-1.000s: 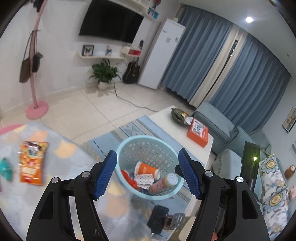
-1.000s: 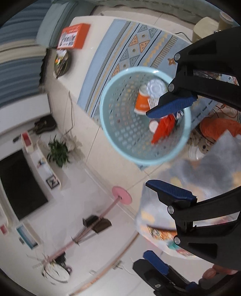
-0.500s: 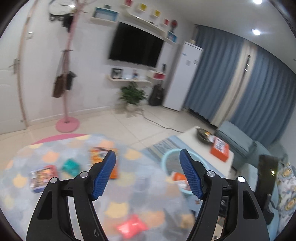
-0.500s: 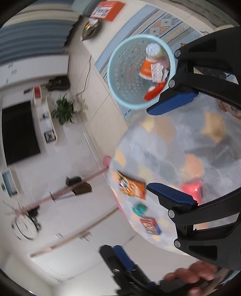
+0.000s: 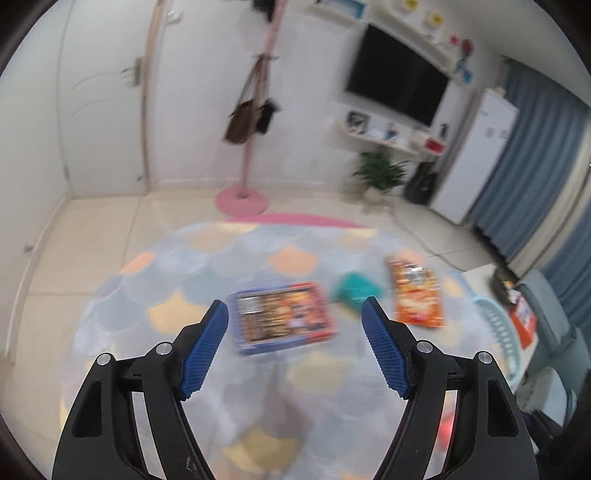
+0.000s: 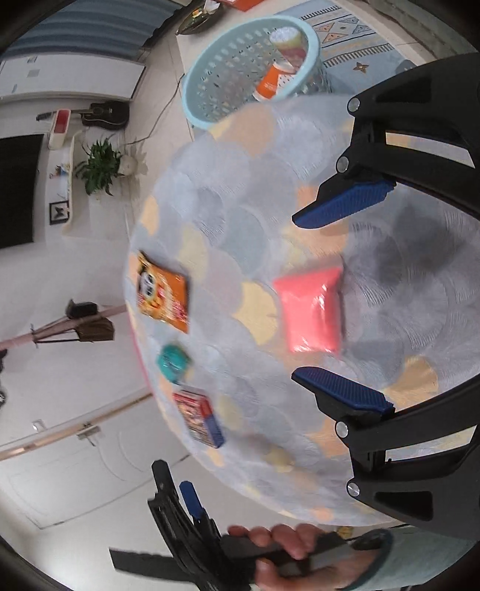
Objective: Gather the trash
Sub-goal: 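Grasp the pink packet with the right tool while the left tool grasps the card box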
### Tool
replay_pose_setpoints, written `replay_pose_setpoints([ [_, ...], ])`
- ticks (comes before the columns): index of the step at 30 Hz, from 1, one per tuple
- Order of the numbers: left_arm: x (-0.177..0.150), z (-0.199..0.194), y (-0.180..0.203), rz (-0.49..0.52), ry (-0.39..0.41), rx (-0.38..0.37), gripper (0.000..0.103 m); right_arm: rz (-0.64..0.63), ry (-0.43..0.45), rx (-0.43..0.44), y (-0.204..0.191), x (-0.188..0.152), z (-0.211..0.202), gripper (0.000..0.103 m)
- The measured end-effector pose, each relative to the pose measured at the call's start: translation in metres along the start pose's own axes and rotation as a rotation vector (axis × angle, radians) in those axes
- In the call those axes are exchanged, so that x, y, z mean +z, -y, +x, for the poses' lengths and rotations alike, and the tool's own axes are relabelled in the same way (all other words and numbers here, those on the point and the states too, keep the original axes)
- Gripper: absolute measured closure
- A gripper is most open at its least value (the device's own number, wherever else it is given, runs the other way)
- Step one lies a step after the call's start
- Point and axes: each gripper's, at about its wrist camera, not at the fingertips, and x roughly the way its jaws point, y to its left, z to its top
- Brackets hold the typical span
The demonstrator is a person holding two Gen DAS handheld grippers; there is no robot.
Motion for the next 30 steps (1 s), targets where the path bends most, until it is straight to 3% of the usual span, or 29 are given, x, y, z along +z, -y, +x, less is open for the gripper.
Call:
replay_pose_setpoints([
  [6,-0.004,0.047,-0.034,-0.029,-0.106,0.006,0.031,-0.029,-0.025,-0.035,-0.007,-0.015,0.002,0.03],
  [9,-0.017,0.059,-0.034,-0.004,-0.146,0.0,0.041,-0.046,-0.042,-0.041,-0.009,-0.025,0.001,0.03],
  [14,-0.033,0.058,-0.013,0.054,-0.157,-0.07,0.052,-0.043,-0.083,0.013,-0.012,-0.034,0.006,0.044],
  [20,-0.054,0.045,0.01,0.117,-0.186,-0.177,0.054,0.018,-0.099,0.06,-0.007,-0.017,0.021,0.044],
  [24,-0.06,0.033,0.013,0.129,-0.202,-0.256,0.049,0.034,-0.102,0.053,-0.009,-0.001,0.033,0.044],
  [28,-0.05,0.023,0.007,0.116,-0.141,-0.177,0.028,0.031,-0.083,0.015,-0.016,0.009,0.044,0.04],
  [30,-0.039,0.029,0.005,0.116,-0.117,-0.119,0.022,0.011,-0.071,-0.014,-0.021,0.011,0.048,0.04],
])
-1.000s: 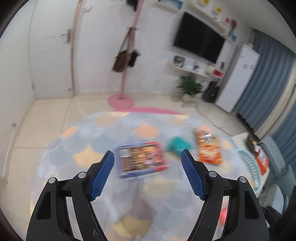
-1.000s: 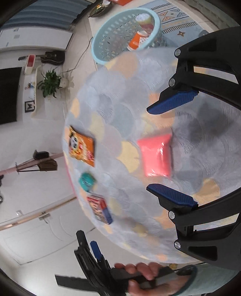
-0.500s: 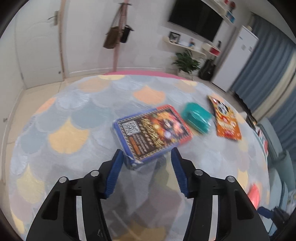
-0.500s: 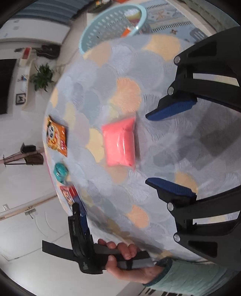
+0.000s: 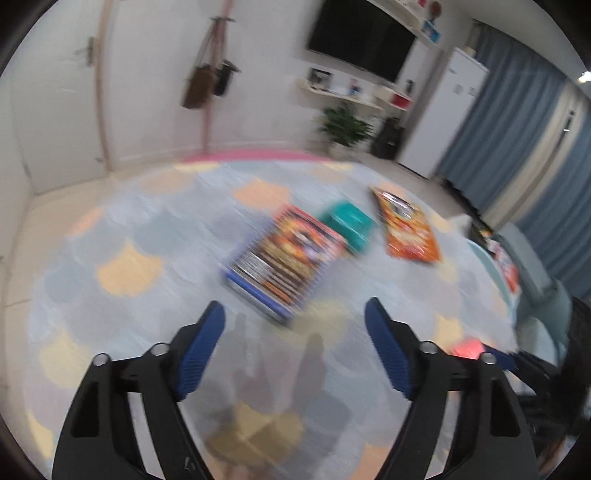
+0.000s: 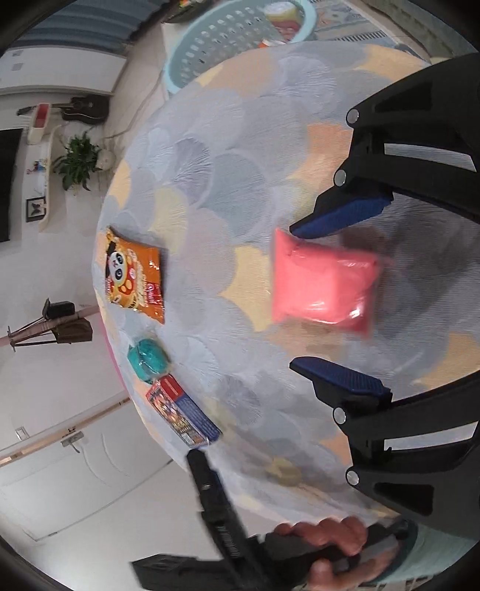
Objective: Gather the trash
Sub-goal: 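Grasp the pink packet with the right tool while the left tool grasps the card box, then drop the pink packet into the basket while the left tool drops the card box in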
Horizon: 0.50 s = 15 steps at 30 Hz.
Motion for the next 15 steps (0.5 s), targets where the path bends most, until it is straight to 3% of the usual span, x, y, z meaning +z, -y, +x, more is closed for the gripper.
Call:
replay_pose_setpoints([
  [4,0.019,0.021,-0.002,0.08,0.007,0.083,0.019,-0.038,0.014,-0.041,-0.006,-0.003,0.001,0.04],
  [11,0.022,0.052,0.005,0.143,-0.049,0.061,0.019,-0.036,0.031,-0.071,-0.007,-0.013,-0.004,0.041],
  [15,0.016,0.053,0.019,0.194,-0.045,0.084,0.024,-0.063,0.046,-0.134,-0.013,-0.014,-0.004,0.067],
])
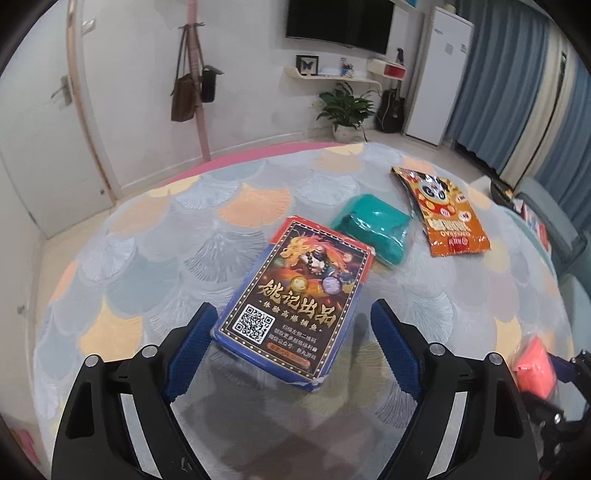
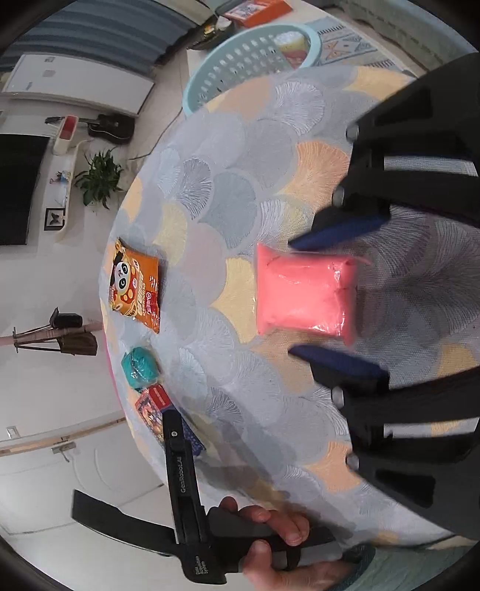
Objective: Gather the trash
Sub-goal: 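Drop the pink packet into the basket while the left tool drops the card box in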
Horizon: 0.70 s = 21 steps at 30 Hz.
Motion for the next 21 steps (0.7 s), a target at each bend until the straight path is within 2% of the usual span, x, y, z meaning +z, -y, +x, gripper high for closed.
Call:
replay_pose_setpoints([
  [1,-0.001,0.0,0.003,0.011,-0.001,0.01,0.033,-0.002,0.004,0.001,0.0,0.0,0.0,0.067],
  [4,-0.004,-0.003,0.008,0.026,0.0,0.03,0.036,-0.011,0.035,-0.003,-0.001,-0.001,-0.006,0.067],
  [8,-0.009,-0.019,0.014,0.013,0.031,0.003,0.038,-0.002,0.068,0.013,0.004,-0.002,-0.015,0.067],
  [12,-0.009,-0.043,0.027,0.01,0.084,-0.041,0.038,0.071,0.084,0.046,0.025,0.003,-0.027,0.067],
  [17,-0.001,-0.072,0.062,0.055,0.151,-0.078,0.038,0.139,0.171,-0.008,0.061,0.012,-0.058,0.068],
  [21,0.009,-0.096,0.107,0.11,0.215,-0.138,0.038,0.207,0.221,-0.049,0.095,0.017,-0.076,0.068],
])
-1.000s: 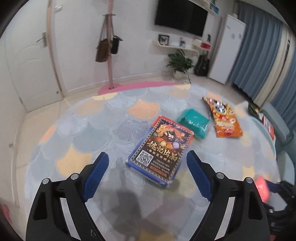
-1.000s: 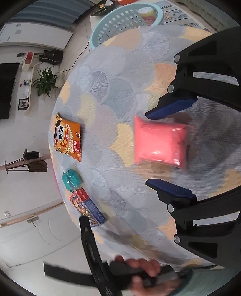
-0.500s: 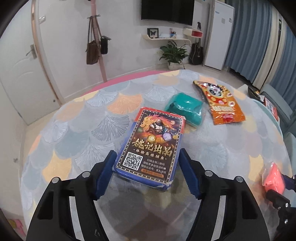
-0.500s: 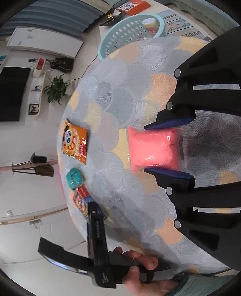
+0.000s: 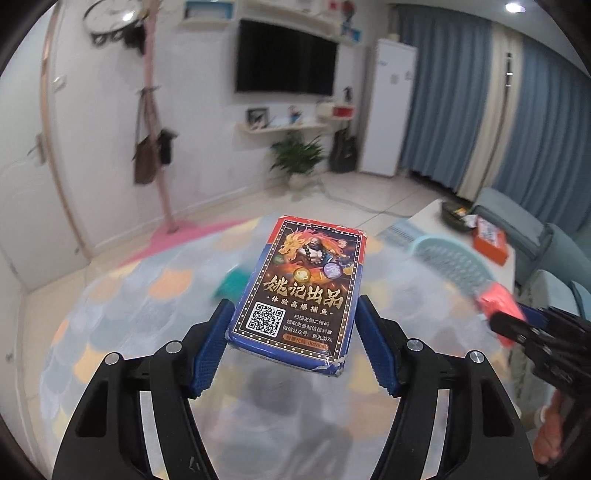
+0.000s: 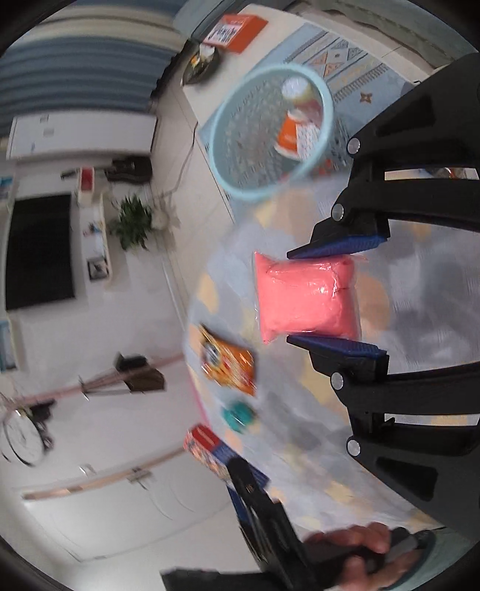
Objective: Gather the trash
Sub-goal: 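Drop the pink packet into the basket while the left tool drops the card box in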
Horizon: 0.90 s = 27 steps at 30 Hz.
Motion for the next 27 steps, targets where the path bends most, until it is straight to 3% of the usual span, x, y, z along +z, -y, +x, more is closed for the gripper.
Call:
replay_pose_setpoints([
  [7,0.033,-0.001,0.077,0.083,0.062,-0.1,0.038,0.1,0.071,-0.085,0.062,0.025,-0.016,0.068],
  [15,0.055,0.022,0.16,0.171,0.057,-0.182,0.038,0.186,0.105,-0.177,0.13,0.041,-0.015,0.068],
  [20,0.062,0.051,0.203,0.192,0.017,-0.238,0.038,0.26,0.093,-0.213,0.174,0.044,-0.003,0.068],
  [27,0.076,0.084,0.227,0.164,-0.025,-0.295,0.038,0.366,0.013,-0.24,0.228,0.041,0.032,0.068],
])
